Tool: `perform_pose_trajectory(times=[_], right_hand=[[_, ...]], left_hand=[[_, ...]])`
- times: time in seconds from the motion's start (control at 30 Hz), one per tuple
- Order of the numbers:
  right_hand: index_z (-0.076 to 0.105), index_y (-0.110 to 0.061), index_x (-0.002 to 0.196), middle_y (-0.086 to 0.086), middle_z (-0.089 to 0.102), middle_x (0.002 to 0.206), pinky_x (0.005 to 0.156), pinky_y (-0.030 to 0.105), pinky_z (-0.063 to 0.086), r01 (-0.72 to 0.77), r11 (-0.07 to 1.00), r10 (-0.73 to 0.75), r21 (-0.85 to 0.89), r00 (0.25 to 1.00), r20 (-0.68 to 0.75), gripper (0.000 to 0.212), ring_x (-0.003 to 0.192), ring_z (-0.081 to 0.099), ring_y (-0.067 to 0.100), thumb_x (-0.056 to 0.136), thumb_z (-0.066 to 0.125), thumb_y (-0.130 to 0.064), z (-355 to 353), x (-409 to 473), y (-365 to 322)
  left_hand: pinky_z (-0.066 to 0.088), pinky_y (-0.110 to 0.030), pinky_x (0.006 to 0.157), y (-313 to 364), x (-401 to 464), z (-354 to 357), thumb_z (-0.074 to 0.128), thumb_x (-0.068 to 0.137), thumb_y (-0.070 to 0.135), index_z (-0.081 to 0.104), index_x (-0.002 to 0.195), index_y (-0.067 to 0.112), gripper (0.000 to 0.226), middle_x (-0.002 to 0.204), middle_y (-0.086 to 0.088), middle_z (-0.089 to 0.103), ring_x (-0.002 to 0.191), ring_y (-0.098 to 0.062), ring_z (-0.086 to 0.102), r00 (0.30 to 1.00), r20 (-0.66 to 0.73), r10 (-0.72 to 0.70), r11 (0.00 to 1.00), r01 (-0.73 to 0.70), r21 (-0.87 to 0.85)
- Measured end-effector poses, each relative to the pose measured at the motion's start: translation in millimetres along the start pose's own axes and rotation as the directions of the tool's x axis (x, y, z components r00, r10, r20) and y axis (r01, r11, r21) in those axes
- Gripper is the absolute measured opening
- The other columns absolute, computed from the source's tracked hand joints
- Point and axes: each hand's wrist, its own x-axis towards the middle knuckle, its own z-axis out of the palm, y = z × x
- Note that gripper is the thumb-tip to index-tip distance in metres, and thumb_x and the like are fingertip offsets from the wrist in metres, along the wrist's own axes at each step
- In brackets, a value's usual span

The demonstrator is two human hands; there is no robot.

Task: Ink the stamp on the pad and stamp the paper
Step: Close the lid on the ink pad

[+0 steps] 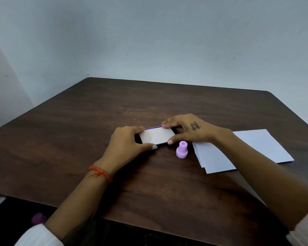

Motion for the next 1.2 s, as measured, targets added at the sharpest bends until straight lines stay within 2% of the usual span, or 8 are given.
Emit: perform_pose_trajectory(times=[0.2,0.37,0.5,0.63,1.0,1.2], right_hand=[[0.055,-0.018,0.125,0.002,0.054,0.136,0.104,0.028,0.039,0.008,1.000,-0.008,-0.016,1.000,0.013,0.059,0.124,0.047,0.013,0.072,0.074,-0.035,-2.1,3.0,0.0],[0.055,-0.016,0.126,0.003,0.053,0.137,0.105,0.033,0.040,0.029,0.999,-0.029,-0.034,0.999,0.020,0.059,0.124,0.048,0.015,0.072,0.074,-0.034,-3.9,3.0,-2.6],[0.056,-0.016,0.125,0.003,0.053,0.137,0.104,0.026,0.038,0.049,0.997,-0.048,-0.054,0.999,0.004,0.057,0.125,0.048,0.014,0.073,0.074,-0.033,-3.5,3.7,-4.5],[0.058,-0.015,0.122,0.004,0.057,0.132,0.103,0.033,0.042,0.050,0.998,-0.050,-0.027,0.998,-0.024,0.056,0.121,0.052,0.015,0.071,0.075,-0.031,-3.7,3.0,-6.5],[0.058,-0.015,0.123,0.005,0.056,0.134,0.101,0.033,0.046,0.000,0.996,0.002,0.084,1.000,-0.025,0.055,0.117,0.055,0.015,0.072,0.076,-0.023,-0.3,2.3,-8.0],[0.059,-0.015,0.121,0.005,0.054,0.135,0.098,0.024,0.047,-0.027,0.988,0.030,0.154,0.999,-0.021,0.056,0.115,0.057,0.014,0.068,0.079,-0.020,0.0,2.3,-8.1]], left_hand=[[0.037,-0.022,0.092,-1.6,0.2,1.2,0.080,0.059,0.043,0.057,0.121,0.011,0.074,0.128,-0.006,0.059,0.116,-0.016,0.053,1.000,-0.012,-0.024,0.999,0.024,-0.043],[0.049,-0.034,0.089,0.1,-1.7,-0.3,0.081,0.056,0.045,0.061,0.115,0.014,0.070,0.115,-0.005,0.059,0.100,-0.016,0.055,0.999,-0.043,-0.029,0.999,0.027,-0.042],[0.050,-0.038,0.086,1.1,-3.7,-2.0,0.082,0.053,0.046,0.063,0.111,0.016,0.068,0.109,-0.004,0.061,0.095,-0.017,0.058,0.996,-0.080,-0.041,0.998,0.037,-0.056],[0.050,-0.038,0.084,0.3,-4.7,-2.4,0.081,0.052,0.048,0.064,0.108,0.018,0.066,0.106,-0.004,0.062,0.093,-0.017,0.058,0.995,-0.090,-0.045,0.998,0.041,-0.052],[0.049,-0.032,0.085,-2.4,-4.0,0.1,0.083,0.052,0.045,0.063,0.109,0.015,0.067,0.110,-0.005,0.061,0.097,-0.017,0.057,0.993,-0.080,-0.086,0.995,0.081,-0.064],[0.051,-0.033,0.082,-2.0,-5.4,0.7,0.083,0.050,0.046,0.065,0.105,0.016,0.065,0.107,-0.003,0.062,0.091,-0.015,0.060,0.989,-0.110,-0.095,0.993,0.087,-0.076]])
